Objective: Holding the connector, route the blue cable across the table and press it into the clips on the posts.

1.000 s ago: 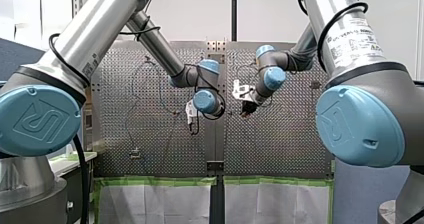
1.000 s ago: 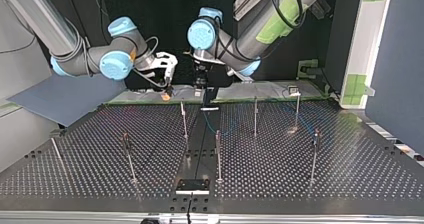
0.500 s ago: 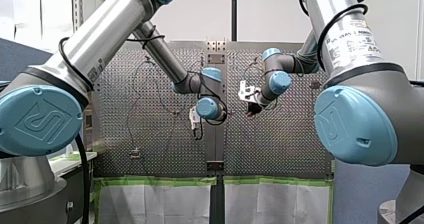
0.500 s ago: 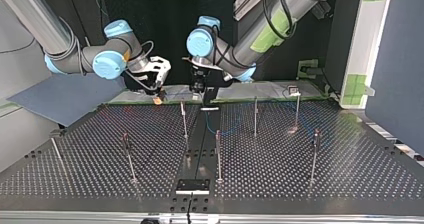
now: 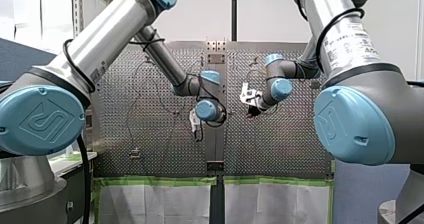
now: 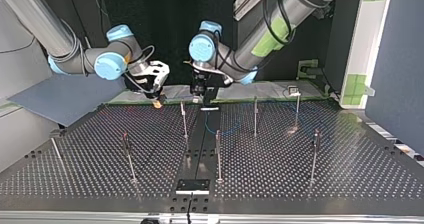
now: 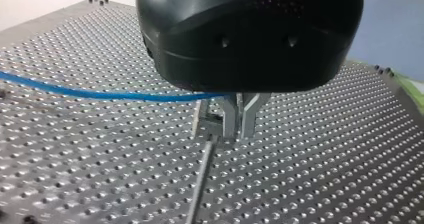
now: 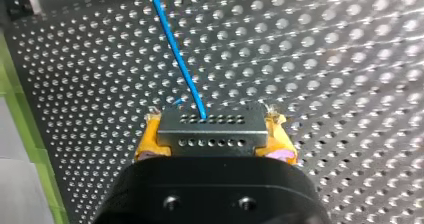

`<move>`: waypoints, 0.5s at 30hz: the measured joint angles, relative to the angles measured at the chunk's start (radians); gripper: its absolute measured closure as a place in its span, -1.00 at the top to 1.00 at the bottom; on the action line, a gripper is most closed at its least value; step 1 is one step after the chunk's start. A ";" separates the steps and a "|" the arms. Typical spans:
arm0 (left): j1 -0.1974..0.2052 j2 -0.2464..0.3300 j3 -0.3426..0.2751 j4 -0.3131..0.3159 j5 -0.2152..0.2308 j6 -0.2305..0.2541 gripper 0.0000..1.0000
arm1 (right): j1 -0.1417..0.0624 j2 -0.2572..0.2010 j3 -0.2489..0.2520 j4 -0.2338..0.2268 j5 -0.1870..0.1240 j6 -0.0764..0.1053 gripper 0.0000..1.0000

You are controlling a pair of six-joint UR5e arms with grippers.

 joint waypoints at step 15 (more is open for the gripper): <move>0.034 -0.024 0.043 0.016 0.014 -0.007 -0.80 | -0.016 0.011 -0.002 -0.038 -0.014 0.022 -1.00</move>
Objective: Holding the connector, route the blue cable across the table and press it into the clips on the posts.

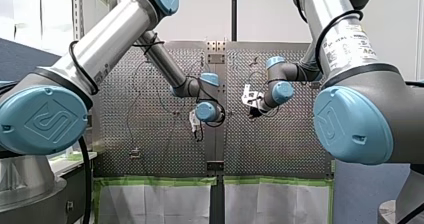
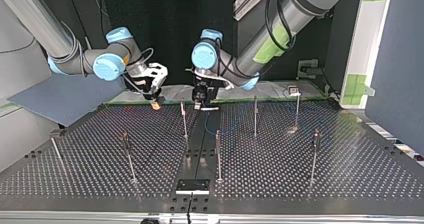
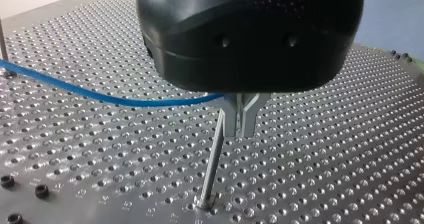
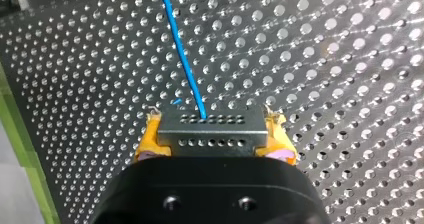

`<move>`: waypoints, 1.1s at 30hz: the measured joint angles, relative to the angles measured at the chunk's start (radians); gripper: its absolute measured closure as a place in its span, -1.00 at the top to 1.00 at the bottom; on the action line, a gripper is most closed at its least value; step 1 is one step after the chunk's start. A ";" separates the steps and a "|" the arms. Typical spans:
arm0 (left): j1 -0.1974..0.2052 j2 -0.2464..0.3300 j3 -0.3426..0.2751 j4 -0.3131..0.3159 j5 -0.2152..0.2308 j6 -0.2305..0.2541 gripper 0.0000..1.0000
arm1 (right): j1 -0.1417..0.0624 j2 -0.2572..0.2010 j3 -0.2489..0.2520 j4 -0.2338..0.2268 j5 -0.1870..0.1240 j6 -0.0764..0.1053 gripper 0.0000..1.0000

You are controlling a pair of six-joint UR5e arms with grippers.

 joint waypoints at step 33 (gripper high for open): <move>0.070 -0.099 0.175 -0.113 0.037 0.024 -0.57 | -0.068 0.052 -0.094 -0.026 -0.026 0.037 -1.00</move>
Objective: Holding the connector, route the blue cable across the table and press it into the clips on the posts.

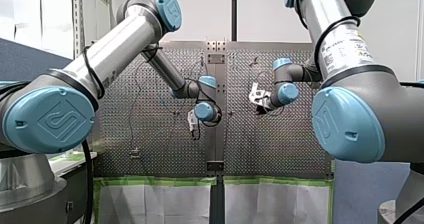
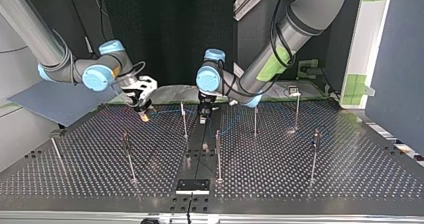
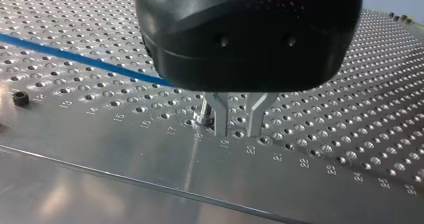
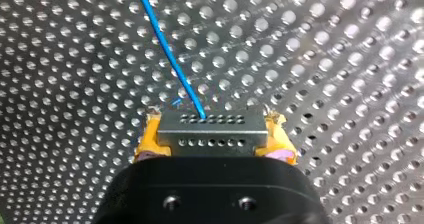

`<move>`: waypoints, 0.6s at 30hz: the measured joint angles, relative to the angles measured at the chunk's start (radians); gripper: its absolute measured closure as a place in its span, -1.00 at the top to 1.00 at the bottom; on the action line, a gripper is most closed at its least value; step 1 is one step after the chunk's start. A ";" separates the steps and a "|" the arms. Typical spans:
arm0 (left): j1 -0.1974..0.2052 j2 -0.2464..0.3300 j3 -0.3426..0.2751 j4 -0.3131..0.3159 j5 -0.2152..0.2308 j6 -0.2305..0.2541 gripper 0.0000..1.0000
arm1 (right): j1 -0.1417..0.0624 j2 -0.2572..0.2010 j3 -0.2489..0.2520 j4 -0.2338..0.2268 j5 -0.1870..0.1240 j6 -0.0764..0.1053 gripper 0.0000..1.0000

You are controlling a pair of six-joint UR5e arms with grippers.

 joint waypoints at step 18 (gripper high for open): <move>-0.019 0.001 0.015 -0.066 -0.001 0.053 1.00 | -0.018 0.004 -0.011 0.000 -0.016 -0.002 -1.00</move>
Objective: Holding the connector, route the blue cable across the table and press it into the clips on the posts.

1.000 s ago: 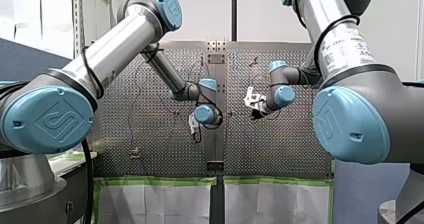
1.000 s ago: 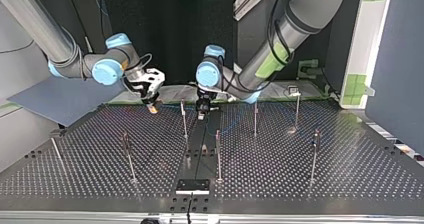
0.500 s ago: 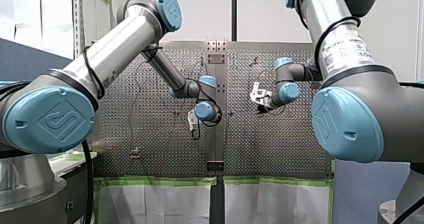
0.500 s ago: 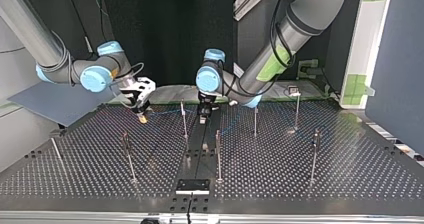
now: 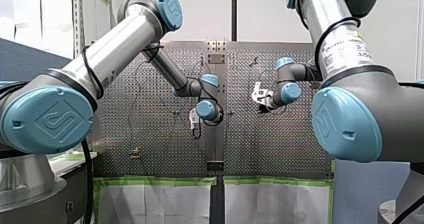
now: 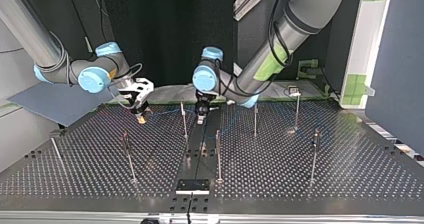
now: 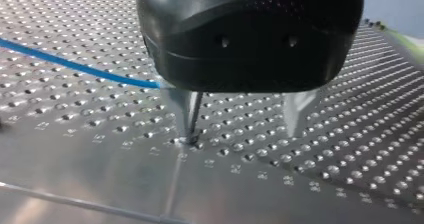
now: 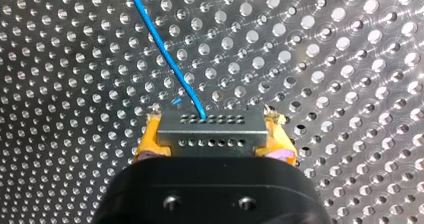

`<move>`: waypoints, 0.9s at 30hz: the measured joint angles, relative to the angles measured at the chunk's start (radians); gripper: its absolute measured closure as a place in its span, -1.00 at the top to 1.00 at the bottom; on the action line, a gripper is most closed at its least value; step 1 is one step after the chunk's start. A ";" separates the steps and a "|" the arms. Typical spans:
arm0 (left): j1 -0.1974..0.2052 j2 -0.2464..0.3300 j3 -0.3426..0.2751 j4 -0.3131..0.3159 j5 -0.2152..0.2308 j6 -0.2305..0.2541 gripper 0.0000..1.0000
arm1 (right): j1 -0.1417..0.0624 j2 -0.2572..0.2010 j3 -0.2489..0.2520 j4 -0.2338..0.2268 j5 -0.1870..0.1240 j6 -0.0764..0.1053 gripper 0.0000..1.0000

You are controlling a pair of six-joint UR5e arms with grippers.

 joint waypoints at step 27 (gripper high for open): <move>-0.092 0.074 -0.025 -0.134 -0.131 0.043 1.00 | -0.029 0.050 0.000 -0.003 -0.012 -0.017 -1.00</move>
